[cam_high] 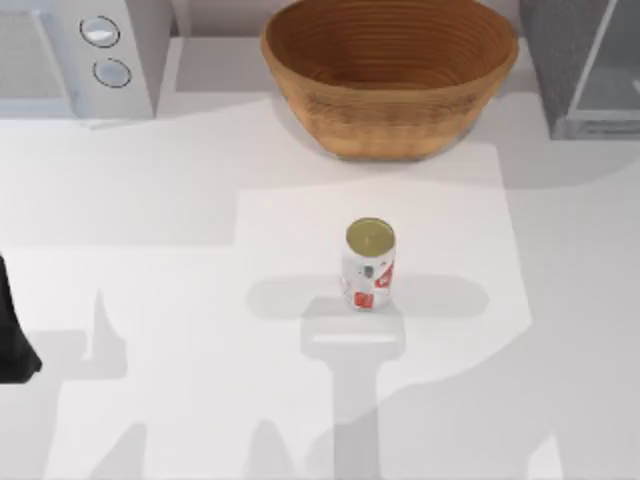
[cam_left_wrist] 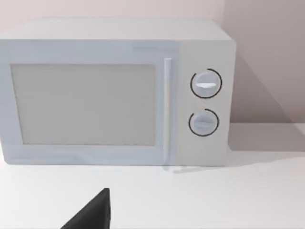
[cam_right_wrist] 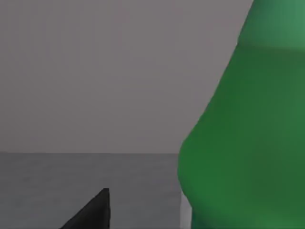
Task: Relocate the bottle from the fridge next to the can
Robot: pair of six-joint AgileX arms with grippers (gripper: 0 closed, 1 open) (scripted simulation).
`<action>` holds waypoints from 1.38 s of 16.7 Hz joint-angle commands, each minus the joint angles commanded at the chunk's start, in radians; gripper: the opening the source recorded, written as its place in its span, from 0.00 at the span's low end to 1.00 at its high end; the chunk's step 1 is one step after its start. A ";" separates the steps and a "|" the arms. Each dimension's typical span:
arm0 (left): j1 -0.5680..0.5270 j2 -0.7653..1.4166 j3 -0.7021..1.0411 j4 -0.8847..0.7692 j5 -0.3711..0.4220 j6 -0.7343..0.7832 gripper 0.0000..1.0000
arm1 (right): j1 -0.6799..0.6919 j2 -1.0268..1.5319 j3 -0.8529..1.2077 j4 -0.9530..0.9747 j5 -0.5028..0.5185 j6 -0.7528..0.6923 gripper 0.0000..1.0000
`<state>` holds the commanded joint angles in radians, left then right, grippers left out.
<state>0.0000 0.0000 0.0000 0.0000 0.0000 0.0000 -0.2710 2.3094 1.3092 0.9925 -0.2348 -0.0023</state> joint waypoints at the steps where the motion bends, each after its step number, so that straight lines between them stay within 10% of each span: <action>1: 0.000 0.000 0.000 0.000 0.000 0.000 1.00 | 0.000 0.000 0.000 0.000 0.000 0.000 1.00; 3: 0.000 0.000 0.000 0.000 0.000 0.000 1.00 | 0.000 0.000 0.000 0.000 0.000 0.000 1.00; 16: 0.000 0.000 0.000 0.000 0.000 0.000 1.00 | 0.000 0.000 0.000 0.000 0.000 0.000 0.02; 23: 0.000 0.000 0.000 0.000 0.000 0.000 1.00 | 0.000 0.000 0.000 0.000 0.000 0.000 0.00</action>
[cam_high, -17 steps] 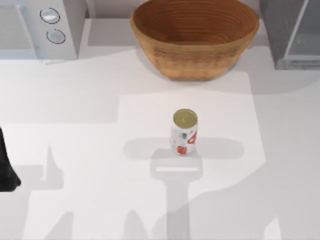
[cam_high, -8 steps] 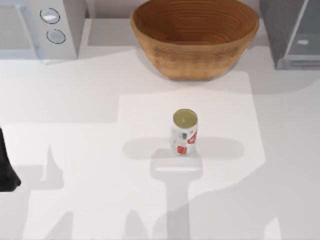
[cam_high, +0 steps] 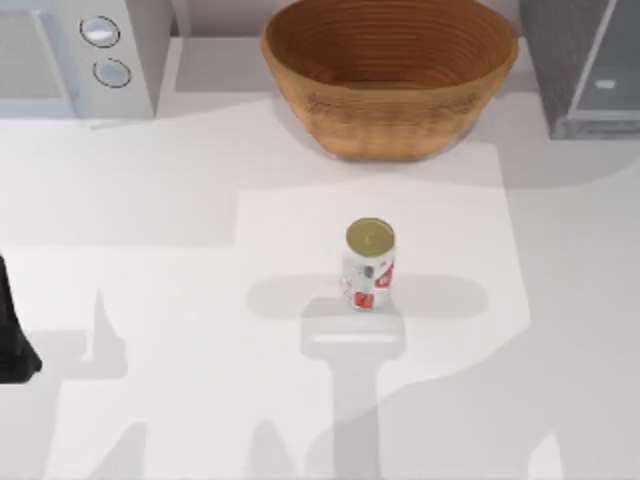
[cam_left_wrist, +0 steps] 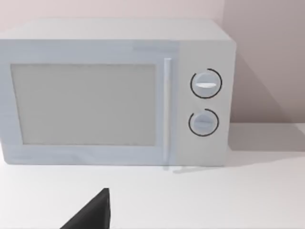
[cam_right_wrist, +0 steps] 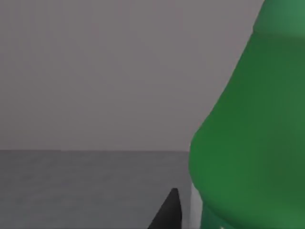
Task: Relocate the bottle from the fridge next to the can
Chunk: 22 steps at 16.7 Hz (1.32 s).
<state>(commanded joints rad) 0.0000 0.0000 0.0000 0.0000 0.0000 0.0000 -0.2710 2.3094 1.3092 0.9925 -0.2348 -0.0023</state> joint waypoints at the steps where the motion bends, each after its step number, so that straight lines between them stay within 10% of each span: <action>1: 0.000 0.000 0.000 0.000 0.000 0.000 1.00 | 0.000 0.000 0.000 0.000 0.000 0.000 0.00; 16: 0.000 0.000 0.000 0.000 0.000 0.000 1.00 | -0.008 -0.128 0.015 -0.145 -0.004 0.004 0.00; 22: 0.000 0.000 0.000 0.000 0.000 0.000 1.00 | -0.058 -0.298 -0.278 -0.048 -0.051 0.006 0.00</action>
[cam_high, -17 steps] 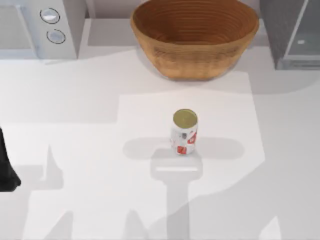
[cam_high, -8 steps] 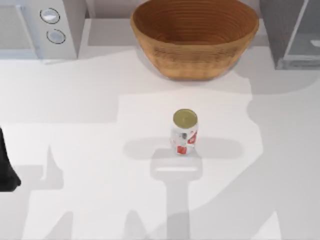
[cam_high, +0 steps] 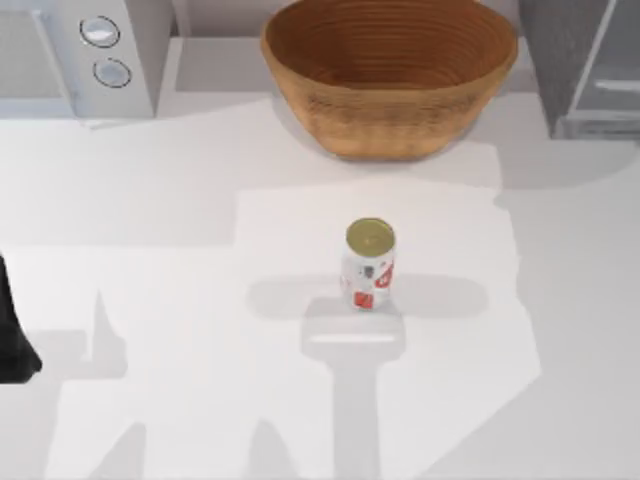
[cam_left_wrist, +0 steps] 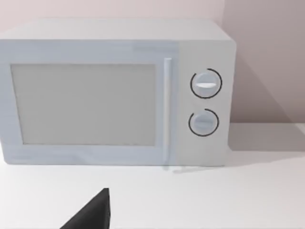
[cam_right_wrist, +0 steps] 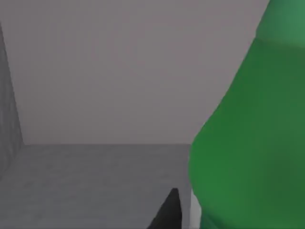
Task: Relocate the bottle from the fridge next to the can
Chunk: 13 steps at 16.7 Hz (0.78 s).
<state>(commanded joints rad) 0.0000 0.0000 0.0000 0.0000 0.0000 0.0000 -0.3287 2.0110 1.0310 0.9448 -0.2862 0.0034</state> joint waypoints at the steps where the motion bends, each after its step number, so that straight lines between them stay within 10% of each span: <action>1: 0.000 0.000 0.000 0.000 0.000 0.000 1.00 | -0.010 -0.040 -0.070 0.023 -0.012 0.000 0.00; 13: 0.000 0.000 0.000 0.000 0.000 0.000 1.00 | -0.033 -0.207 -0.319 0.133 -0.048 0.003 0.00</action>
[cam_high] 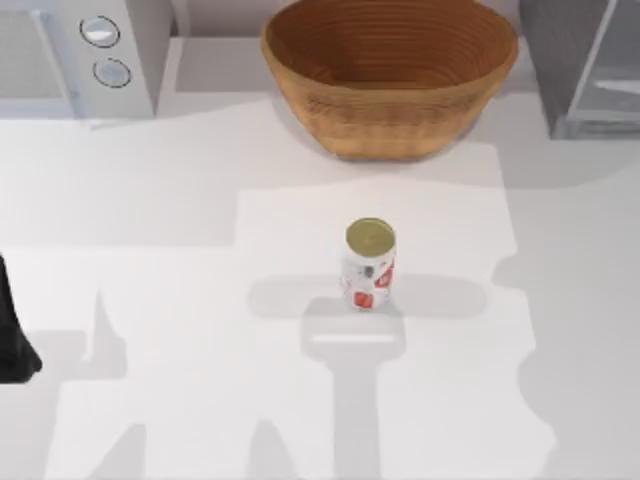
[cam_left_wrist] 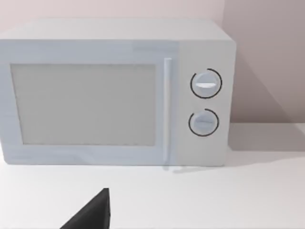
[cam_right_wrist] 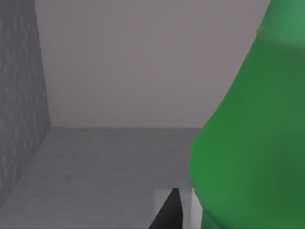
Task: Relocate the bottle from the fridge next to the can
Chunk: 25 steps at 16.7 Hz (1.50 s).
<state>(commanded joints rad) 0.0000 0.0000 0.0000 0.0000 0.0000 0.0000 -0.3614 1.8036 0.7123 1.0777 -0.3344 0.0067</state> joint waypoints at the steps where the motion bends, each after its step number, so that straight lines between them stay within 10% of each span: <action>1: 0.000 0.000 0.000 0.000 0.000 0.000 1.00 | 0.022 0.004 -0.007 0.013 0.023 0.003 0.00; 15: 0.000 0.000 0.000 0.000 0.000 0.000 1.00 | 0.885 0.044 -0.341 0.317 0.840 0.055 0.00; 25: 0.000 0.000 0.000 0.000 0.000 0.000 1.00 | 0.941 0.037 -0.373 0.334 0.895 0.058 0.00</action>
<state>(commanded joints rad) 0.0000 0.0000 0.0000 0.0000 0.0000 0.0000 0.5791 1.8406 0.3392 1.4116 0.5607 0.0643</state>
